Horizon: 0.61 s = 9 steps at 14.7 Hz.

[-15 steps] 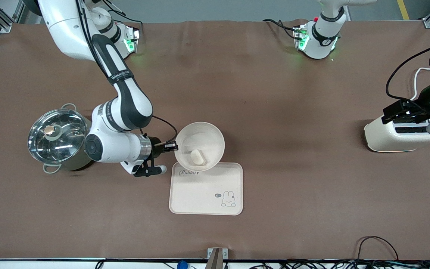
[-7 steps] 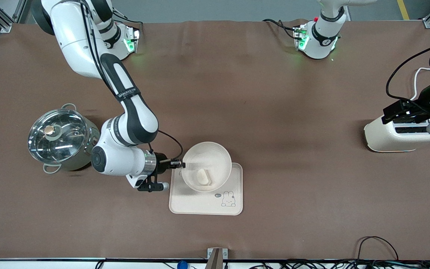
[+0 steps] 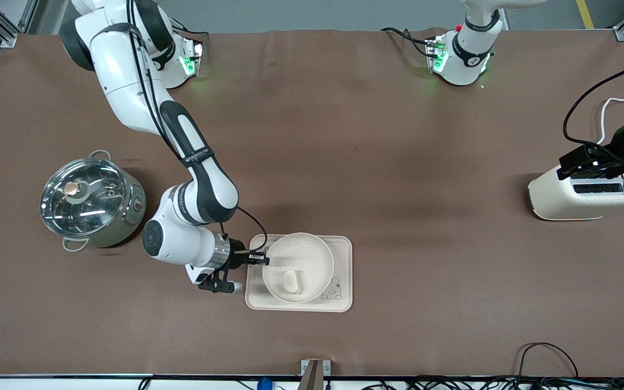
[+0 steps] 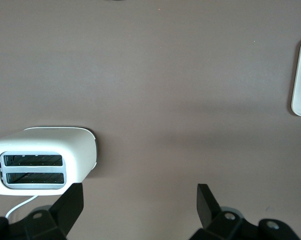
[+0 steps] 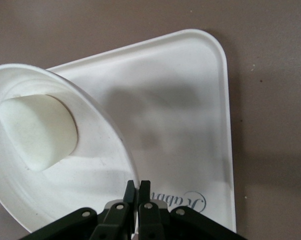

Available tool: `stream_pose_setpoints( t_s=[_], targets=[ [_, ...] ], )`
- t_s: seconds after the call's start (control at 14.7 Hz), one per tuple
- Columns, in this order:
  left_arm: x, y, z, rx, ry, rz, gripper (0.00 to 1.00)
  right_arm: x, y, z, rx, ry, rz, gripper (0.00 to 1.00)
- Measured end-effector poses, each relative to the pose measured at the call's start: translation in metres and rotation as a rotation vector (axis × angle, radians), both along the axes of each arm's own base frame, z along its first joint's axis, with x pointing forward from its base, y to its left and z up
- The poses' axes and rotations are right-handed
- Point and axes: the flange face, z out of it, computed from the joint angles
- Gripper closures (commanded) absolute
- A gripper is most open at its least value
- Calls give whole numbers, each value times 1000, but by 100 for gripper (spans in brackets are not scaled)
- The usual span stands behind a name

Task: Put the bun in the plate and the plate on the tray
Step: 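Lower the plate onto the tray and open the right gripper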

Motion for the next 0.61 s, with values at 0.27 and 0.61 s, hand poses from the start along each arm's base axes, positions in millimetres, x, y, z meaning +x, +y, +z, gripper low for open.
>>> stream_pose_setpoints(
  t_s=[0.27, 0.61],
  targets=[
    [0, 0, 0, 0, 0, -1, 0, 1, -1, -14, 19, 19, -29, 100],
    [0, 0, 0, 0, 0, -3, 0, 3, 0, -22, 52, 10, -80, 98]
  ],
)
